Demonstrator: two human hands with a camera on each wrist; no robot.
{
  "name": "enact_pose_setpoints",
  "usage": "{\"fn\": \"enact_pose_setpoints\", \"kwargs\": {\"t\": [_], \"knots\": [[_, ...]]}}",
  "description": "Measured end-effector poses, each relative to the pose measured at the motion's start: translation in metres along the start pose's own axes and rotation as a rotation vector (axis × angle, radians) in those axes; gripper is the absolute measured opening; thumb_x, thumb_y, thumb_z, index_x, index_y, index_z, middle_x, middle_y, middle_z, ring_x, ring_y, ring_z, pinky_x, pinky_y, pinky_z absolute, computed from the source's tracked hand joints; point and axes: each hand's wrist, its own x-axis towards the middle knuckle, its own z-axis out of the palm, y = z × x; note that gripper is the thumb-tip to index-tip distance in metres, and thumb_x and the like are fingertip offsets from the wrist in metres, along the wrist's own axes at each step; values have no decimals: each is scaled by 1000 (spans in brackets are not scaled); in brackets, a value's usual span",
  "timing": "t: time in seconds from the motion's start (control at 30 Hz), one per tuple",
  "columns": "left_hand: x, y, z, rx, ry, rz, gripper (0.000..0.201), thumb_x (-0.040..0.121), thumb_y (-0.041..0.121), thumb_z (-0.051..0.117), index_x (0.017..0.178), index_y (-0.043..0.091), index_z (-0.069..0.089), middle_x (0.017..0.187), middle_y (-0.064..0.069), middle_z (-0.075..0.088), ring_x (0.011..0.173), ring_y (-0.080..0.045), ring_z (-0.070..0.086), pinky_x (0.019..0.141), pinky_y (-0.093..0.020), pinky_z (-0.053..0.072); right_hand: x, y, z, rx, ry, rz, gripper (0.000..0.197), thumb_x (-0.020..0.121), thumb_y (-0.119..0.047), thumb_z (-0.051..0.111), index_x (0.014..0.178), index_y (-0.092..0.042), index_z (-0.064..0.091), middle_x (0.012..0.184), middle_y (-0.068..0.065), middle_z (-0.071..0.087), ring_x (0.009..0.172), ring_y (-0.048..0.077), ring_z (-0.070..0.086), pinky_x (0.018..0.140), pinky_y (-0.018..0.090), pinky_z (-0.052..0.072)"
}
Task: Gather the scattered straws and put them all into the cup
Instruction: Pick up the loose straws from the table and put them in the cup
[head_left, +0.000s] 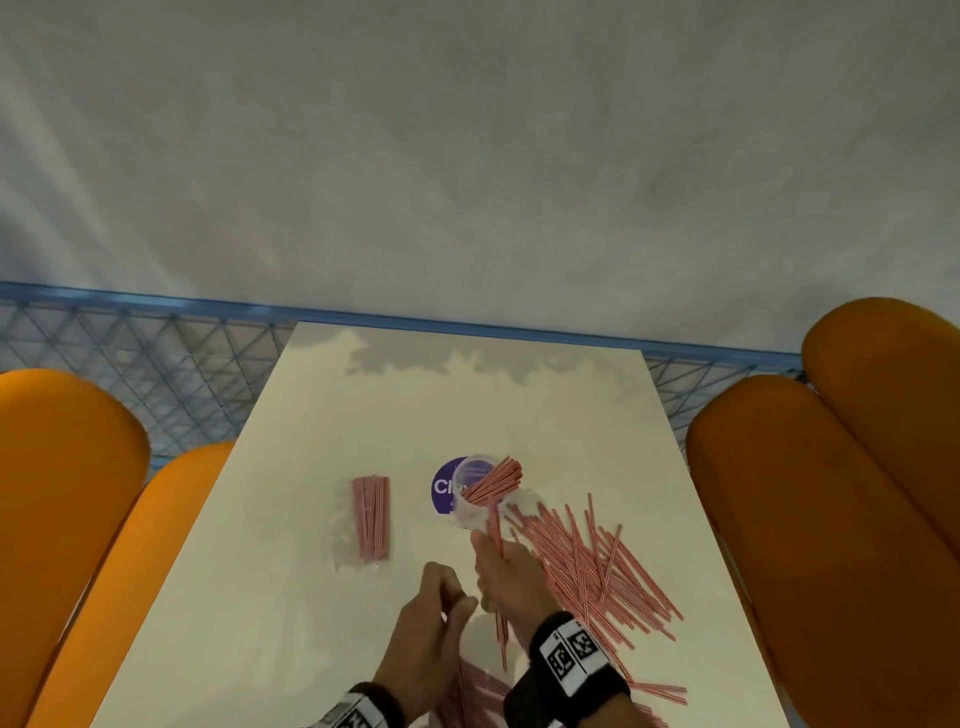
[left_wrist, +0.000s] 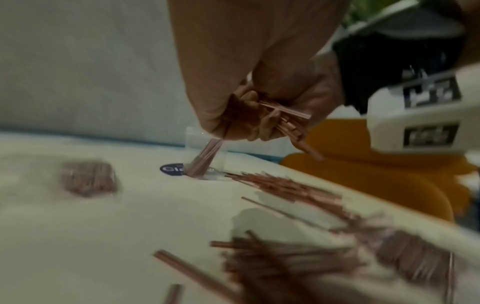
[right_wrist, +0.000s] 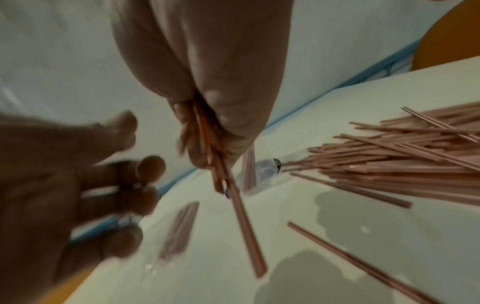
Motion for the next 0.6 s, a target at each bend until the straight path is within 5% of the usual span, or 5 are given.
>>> {"fn": "enact_pose_setpoints", "kwargs": {"t": [0.07, 0.1, 0.23, 0.5, 0.6], "knots": [[1, 6, 0, -213, 125, -164, 22, 99, 28, 49, 88, 11, 44, 76, -8, 61, 70, -15, 57, 65, -27, 46, -6, -16, -6, 168, 15, -91, 39, 98, -47, 46, 104, -13, 28, 52, 1, 40, 46, 13, 35, 51, 30, 34], [4, 10, -1, -346, 152, -296, 29, 99, 34, 49, 90, 7, 48, 80, -8, 64, 76, -20, 60, 67, -30, 48, -10, -24, -7, 285, 30, -100, 44, 96, -49, 49, 64, -19, 50, 51, 0, 35, 46, 14, 29, 49, 30, 29], [19, 31, -9, -1080, -6, -775, 57, 93, 57, 48, 98, 3, 61, 91, -16, 68, 86, -33, 66, 71, -39, 52, -30, -56, -1, 581, 68, -199, 51, 96, -37, 55, 51, -19, 37, 46, -4, 22, 43, 13, 15, 46, 31, 14], [17, 50, -18, -1422, -231, -641, 74, 93, 58, 49, 117, -11, 63, 118, -29, 61, 115, -40, 55, 111, -54, 34, -41, -63, 14, 566, 105, -277, 60, 91, -44, 61, 56, -10, 25, 46, 4, 19, 46, 19, 13, 46, 33, 17], [15, 51, -28, -1136, -403, -503, 53, 89, 42, 66, 115, -5, 65, 110, -23, 65, 100, -32, 64, 95, -43, 51, -36, -56, 11, 533, 118, -221, 59, 93, -49, 52, 55, -13, 25, 49, 5, 17, 47, 18, 18, 48, 34, 19]]}}
